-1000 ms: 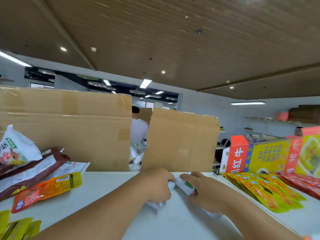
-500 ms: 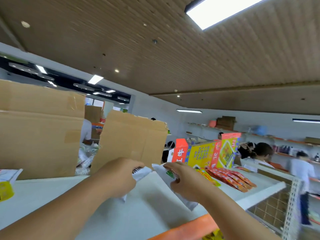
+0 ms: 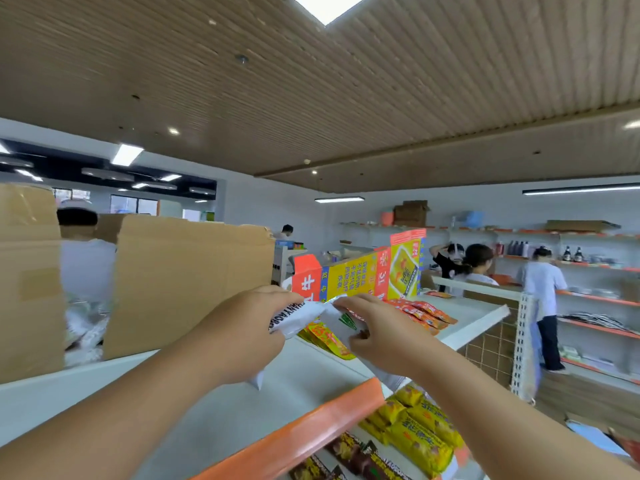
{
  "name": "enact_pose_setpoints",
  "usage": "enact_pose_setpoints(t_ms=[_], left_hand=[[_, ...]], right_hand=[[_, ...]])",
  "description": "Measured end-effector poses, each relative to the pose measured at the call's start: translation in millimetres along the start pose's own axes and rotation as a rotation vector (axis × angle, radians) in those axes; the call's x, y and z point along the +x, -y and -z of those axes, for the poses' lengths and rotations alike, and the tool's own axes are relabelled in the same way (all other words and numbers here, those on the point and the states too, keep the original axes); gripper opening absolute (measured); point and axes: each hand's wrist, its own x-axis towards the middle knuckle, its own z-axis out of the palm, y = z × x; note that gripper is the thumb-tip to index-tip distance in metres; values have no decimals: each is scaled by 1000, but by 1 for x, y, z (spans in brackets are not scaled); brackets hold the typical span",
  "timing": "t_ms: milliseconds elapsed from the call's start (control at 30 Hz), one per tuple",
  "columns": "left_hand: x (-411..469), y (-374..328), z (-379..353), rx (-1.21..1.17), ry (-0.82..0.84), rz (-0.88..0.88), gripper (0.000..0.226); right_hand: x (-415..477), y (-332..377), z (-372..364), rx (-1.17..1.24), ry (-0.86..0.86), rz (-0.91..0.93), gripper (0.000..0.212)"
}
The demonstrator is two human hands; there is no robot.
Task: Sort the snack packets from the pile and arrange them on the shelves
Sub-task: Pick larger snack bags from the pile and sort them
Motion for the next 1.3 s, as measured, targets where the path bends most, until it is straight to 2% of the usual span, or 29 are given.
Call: enact_pose_setpoints(t_ms=[233,333,467,633,867,967,1300], left_hand=[[45,-51,-70,15,22,-66,67],[65,-80,-112,-5,23,-89,62],[90,-123,-175,-34,59,-124,64],[138,-183,-263,-39,76,-125,61],[183,-227,-366,-88,141,-33,60],[199,-243,-406,-122,102,40,59],[224,-256,-518,-123,126,162,61]], right_hand=[[-29,-76,24,13,-23,-95,61],[-47,-123,34,21,-35,-129,59],[-74,-197,47,61,-60,-207,58],[-106,-308,65,69,7,-318,60],[-157,-414,78,121,42,-401,59],[-176,-451,82,138,45,-456,61],[-180,-528,34,226,85,-541,55]])
